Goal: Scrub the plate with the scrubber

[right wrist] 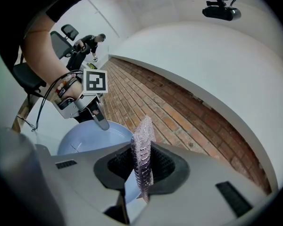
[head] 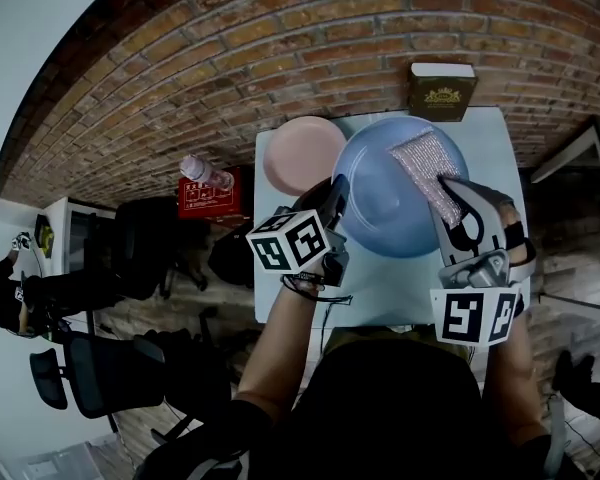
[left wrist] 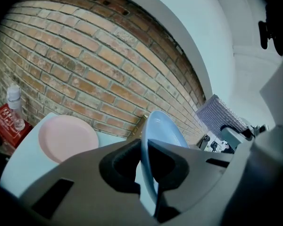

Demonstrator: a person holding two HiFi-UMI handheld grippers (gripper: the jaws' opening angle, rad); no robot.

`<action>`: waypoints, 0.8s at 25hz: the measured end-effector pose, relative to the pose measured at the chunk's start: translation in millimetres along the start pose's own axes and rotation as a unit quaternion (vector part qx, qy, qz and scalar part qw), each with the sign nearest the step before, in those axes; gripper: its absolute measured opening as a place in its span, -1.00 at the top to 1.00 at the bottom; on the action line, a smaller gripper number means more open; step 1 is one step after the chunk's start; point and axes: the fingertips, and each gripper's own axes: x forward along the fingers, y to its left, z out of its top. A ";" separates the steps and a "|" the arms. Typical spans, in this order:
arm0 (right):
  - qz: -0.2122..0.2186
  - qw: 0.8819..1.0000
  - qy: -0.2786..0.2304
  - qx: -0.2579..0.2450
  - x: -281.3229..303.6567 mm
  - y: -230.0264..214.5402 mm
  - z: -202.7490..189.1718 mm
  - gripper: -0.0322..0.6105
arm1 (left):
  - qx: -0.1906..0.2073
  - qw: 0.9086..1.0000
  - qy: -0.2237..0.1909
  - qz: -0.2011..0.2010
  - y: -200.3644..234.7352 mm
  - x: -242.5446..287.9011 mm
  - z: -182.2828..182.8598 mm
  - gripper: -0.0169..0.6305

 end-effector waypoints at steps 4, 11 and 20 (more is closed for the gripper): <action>0.012 1.000 0.013 0.009 5.4 5.9 -14.2 0.62 | -0.017 0.999 0.023 0.015 14.2 17.3 -20.4 0.84; 0.031 0.999 0.029 0.019 13.1 17.9 -33.0 0.62 | -0.037 0.995 0.073 0.059 49.3 43.4 -66.4 0.84; 0.039 0.998 0.048 0.020 19.2 17.8 -54.7 0.62 | -0.030 0.985 0.117 0.121 83.8 61.5 -111.9 0.83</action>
